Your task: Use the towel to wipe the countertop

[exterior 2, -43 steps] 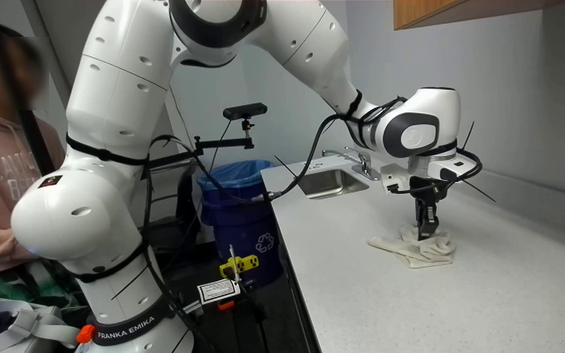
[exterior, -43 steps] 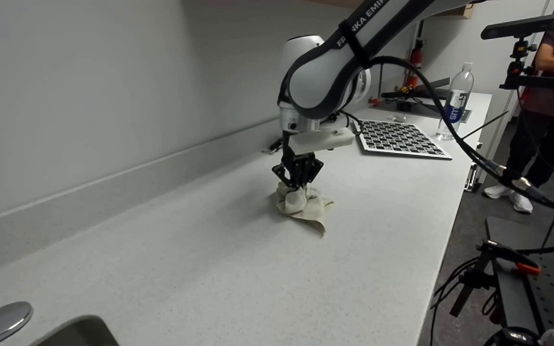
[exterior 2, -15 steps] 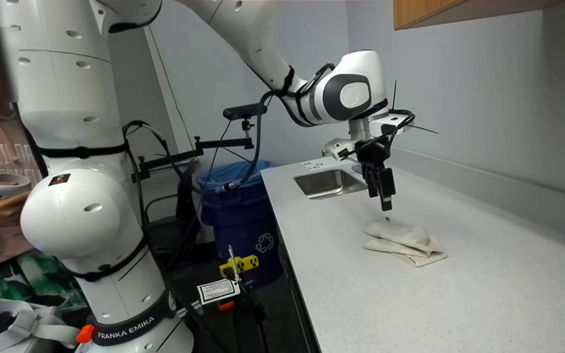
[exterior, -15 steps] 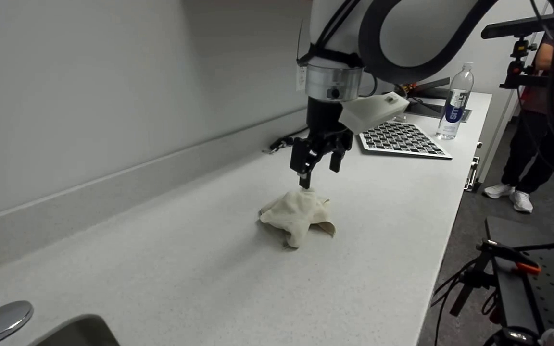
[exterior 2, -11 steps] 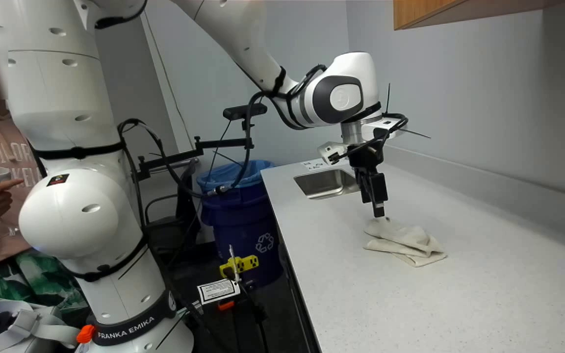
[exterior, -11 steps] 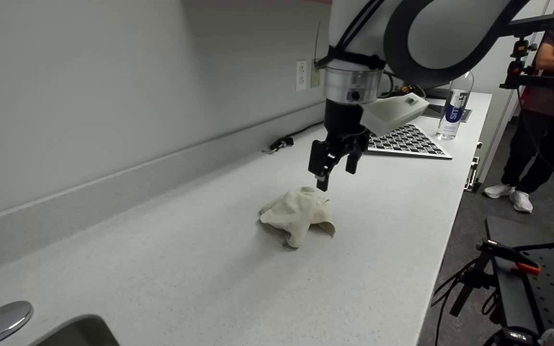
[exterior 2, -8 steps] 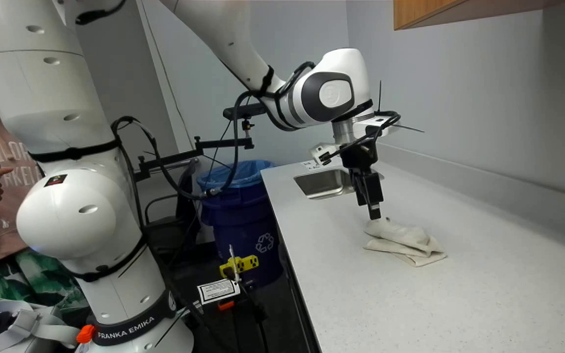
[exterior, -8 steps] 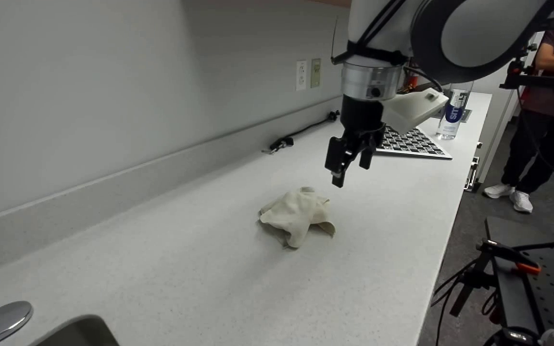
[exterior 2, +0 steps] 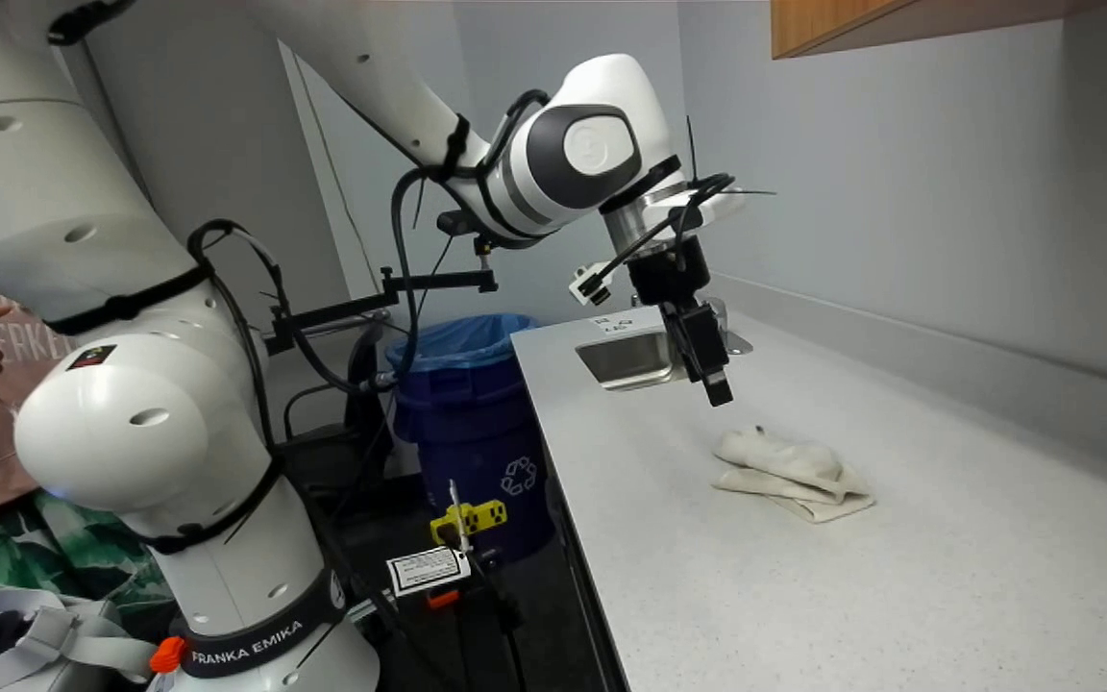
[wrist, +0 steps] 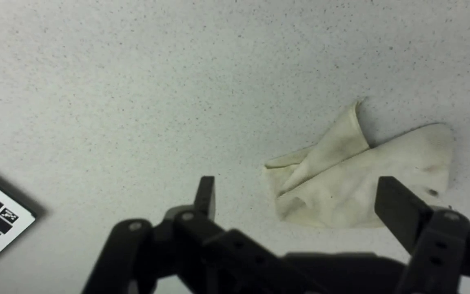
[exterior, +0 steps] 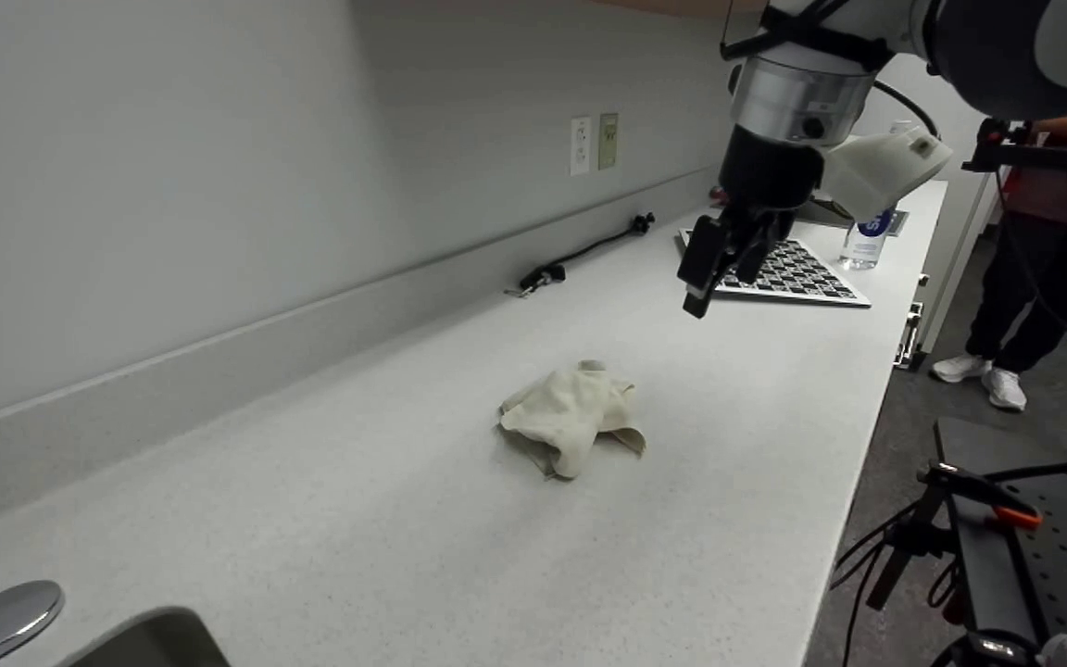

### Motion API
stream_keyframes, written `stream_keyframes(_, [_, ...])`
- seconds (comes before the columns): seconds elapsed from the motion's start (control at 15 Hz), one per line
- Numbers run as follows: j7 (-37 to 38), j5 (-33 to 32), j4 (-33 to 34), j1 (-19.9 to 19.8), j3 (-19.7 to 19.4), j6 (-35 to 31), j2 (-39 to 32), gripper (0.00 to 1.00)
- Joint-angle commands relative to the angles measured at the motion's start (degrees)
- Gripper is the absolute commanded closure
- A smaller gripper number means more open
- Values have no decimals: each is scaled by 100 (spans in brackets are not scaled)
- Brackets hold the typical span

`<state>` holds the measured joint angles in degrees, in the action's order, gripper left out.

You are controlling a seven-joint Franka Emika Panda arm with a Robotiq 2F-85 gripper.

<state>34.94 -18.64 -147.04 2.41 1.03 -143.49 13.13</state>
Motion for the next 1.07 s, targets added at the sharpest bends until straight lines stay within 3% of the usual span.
stream_keyframes(0.0, [-15,96,-73,-263,303,-21,149,0])
stream_keyframes(1.0, [52,113,-264,-347,415,-59,432,0])
